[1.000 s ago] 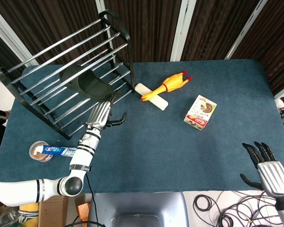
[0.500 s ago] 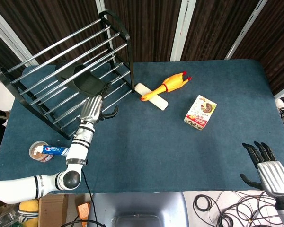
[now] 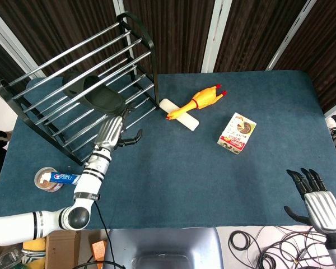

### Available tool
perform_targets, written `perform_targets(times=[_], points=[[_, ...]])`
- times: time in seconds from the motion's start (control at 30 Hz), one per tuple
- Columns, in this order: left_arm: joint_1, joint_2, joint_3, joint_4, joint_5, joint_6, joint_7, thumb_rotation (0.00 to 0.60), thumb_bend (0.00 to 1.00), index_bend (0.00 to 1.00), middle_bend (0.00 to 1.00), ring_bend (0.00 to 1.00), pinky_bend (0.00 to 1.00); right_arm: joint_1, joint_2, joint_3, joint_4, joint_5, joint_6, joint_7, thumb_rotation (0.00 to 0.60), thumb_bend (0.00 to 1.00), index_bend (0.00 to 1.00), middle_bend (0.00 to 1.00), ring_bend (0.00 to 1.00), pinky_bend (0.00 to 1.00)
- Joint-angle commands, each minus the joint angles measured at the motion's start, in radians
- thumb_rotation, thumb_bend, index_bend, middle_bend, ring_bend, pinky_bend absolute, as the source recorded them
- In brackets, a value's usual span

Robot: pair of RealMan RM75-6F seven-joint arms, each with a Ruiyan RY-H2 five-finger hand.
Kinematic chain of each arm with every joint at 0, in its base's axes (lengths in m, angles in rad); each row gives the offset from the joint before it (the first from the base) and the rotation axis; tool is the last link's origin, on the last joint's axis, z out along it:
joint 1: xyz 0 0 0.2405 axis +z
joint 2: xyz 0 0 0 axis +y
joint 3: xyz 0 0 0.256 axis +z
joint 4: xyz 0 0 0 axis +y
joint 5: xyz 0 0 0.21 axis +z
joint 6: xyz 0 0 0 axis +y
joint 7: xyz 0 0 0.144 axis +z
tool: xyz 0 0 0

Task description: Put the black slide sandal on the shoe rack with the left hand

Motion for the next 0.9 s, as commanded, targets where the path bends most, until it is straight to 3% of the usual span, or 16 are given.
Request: perform_targets(times=[0.03,0.13,0.2,0.27,0.33,0.47,0.6,0.9], points=[[0.121,0.180,0.136,-0.261,0.126,0.012,0.039,0.394,0.39,0.02,0.17,0.17,0.45,-0.003,0.000,0.002,0.001,0.003,0.005,0.003,0.600,0.17,0.00,0.14,0.03,0.03],[0.234,0.283,0.255,-0.338,0.292,0.067,0.041,0.393,0.39,0.02,0.16,0.16,0.42,-0.005,-0.003,0.004,0.001,0.006,0.009,0.000,0.600,0.17,0.00,0.14,0.03,0.03],[0.317,0.358,0.358,-0.321,0.417,0.093,0.040,0.385,0.41,0.01,0.11,0.09,0.29,-0.005,-0.007,0.004,0.000,0.008,0.006,-0.009,0.600,0.17,0.00,0.14,0.03,0.03],[0.391,0.411,0.428,-0.258,0.533,0.122,-0.023,0.480,0.42,0.00,0.04,0.02,0.16,-0.003,-0.011,0.003,-0.002,0.007,0.000,-0.020,0.600,0.17,0.00,0.14,0.03,0.03],[0.467,0.414,0.477,-0.162,0.655,0.207,-0.082,0.600,0.42,0.00,0.00,0.00,0.07,-0.001,-0.014,0.001,-0.003,0.006,-0.005,-0.027,0.600,0.17,0.00,0.14,0.03,0.03],[0.653,0.328,0.565,0.036,0.865,0.468,-0.135,0.600,0.42,0.00,0.00,0.00,0.05,0.001,-0.023,0.005,-0.005,0.013,-0.011,-0.046,0.600,0.17,0.00,0.11,0.01,0.03],[0.740,0.240,0.576,0.157,0.931,0.584,-0.147,0.600,0.42,0.00,0.00,0.00,0.04,0.003,-0.032,0.008,-0.007,0.026,-0.020,-0.068,0.600,0.17,0.00,0.08,0.00,0.02],[0.765,0.263,0.564,0.139,0.946,0.559,-0.153,0.600,0.42,0.00,0.00,0.00,0.04,-0.003,-0.038,0.019,-0.011,0.050,-0.014,-0.081,0.600,0.17,0.00,0.07,0.00,0.02]])
